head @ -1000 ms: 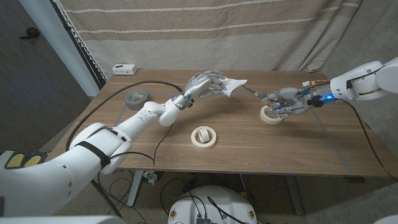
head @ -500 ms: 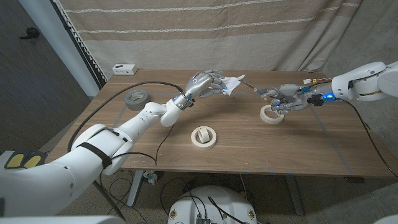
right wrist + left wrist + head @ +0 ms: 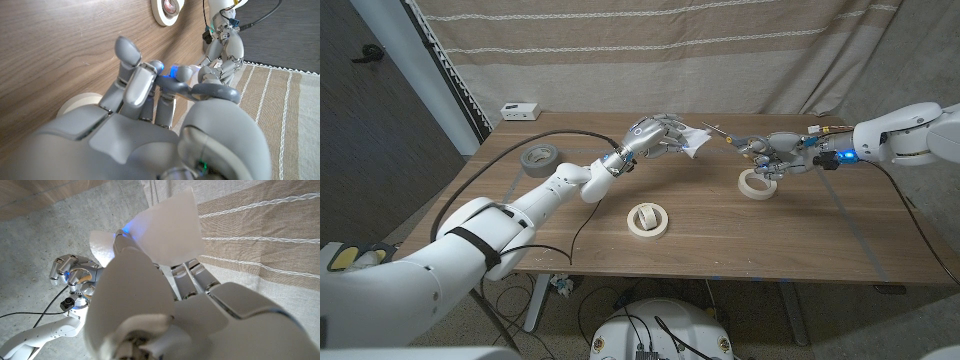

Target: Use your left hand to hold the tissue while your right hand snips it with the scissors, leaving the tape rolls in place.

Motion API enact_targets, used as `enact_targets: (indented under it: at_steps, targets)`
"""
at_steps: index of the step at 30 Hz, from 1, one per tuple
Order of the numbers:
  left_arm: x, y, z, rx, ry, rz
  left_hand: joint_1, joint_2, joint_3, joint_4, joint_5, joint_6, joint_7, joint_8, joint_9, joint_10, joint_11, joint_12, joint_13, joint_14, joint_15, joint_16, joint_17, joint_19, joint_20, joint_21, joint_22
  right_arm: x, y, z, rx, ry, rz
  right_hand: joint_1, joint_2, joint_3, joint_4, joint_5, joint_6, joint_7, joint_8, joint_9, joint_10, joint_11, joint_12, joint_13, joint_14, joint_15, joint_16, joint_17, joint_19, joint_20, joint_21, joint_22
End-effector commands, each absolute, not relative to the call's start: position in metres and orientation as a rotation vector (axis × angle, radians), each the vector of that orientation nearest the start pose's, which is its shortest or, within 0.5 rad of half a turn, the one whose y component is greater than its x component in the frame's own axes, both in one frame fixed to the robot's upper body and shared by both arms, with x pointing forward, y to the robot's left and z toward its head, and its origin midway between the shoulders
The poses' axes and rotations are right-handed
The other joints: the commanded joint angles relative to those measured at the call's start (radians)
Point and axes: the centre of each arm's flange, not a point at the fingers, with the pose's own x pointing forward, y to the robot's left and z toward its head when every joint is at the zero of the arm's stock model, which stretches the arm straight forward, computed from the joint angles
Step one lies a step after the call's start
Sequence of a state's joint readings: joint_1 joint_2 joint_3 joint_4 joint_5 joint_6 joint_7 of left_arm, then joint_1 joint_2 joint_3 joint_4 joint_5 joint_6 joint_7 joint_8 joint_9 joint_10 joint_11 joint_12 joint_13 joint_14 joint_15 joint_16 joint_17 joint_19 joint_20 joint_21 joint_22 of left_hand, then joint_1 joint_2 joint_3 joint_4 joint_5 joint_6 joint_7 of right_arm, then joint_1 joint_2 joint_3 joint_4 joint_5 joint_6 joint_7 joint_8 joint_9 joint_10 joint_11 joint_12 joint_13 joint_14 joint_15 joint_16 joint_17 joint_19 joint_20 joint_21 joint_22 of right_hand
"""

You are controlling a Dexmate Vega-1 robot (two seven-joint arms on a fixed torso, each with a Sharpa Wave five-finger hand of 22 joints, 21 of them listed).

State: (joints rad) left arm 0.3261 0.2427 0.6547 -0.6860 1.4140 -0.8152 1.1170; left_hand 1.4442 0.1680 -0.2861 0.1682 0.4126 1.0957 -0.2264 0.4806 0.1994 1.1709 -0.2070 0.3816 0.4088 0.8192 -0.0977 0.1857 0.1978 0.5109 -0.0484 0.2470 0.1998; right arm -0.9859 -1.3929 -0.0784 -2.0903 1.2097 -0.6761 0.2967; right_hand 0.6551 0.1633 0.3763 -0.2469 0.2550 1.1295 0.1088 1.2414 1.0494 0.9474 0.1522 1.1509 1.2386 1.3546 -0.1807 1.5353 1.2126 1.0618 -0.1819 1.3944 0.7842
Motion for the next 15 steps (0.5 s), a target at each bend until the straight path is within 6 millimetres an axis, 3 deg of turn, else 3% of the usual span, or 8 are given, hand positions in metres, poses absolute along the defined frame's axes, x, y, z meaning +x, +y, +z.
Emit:
enact_targets:
  at_steps: [1, 15]
  targets:
    - [0.6378, 0.0986, 0.0313, 1.287, -1.665, -0.106, 0.003, 0.008, -0.005, -0.004, -0.007, 0.029, 0.018, -0.005, 0.016, 0.009, -0.002, 0.004, 0.002, 0.013, -0.137, 0.001, 0.000, 0.007, -0.128, -0.005, 0.001, 0.4774, -0.3240, 0.0614, -0.421, 0.080, 0.606, 0.003, 0.010, 0.222, 0.206, -0.005, 0.100, -0.091, 0.197, 0.113, 0.391, -0.316, 0.425, 0.004, 0.034, -0.031, 0.005, -0.001, -0.003, -0.028, 0.013, 0.000]
    - [0.6403, 0.1032, 0.0302, 1.304, -1.654, -0.094, 0.004, 0.009, -0.007, -0.004, -0.007, 0.033, 0.018, -0.016, 0.019, 0.006, -0.002, -0.002, 0.004, 0.013, -0.137, 0.001, 0.001, 0.008, -0.128, -0.008, 0.002, 0.4827, -0.3268, 0.0637, -0.437, 0.080, 0.621, -0.009, 0.011, 0.226, 0.202, -0.013, 0.102, -0.091, 0.192, 0.116, 0.388, -0.315, 0.424, 0.004, 0.033, -0.031, 0.001, -0.004, -0.018, -0.028, 0.032, -0.020]
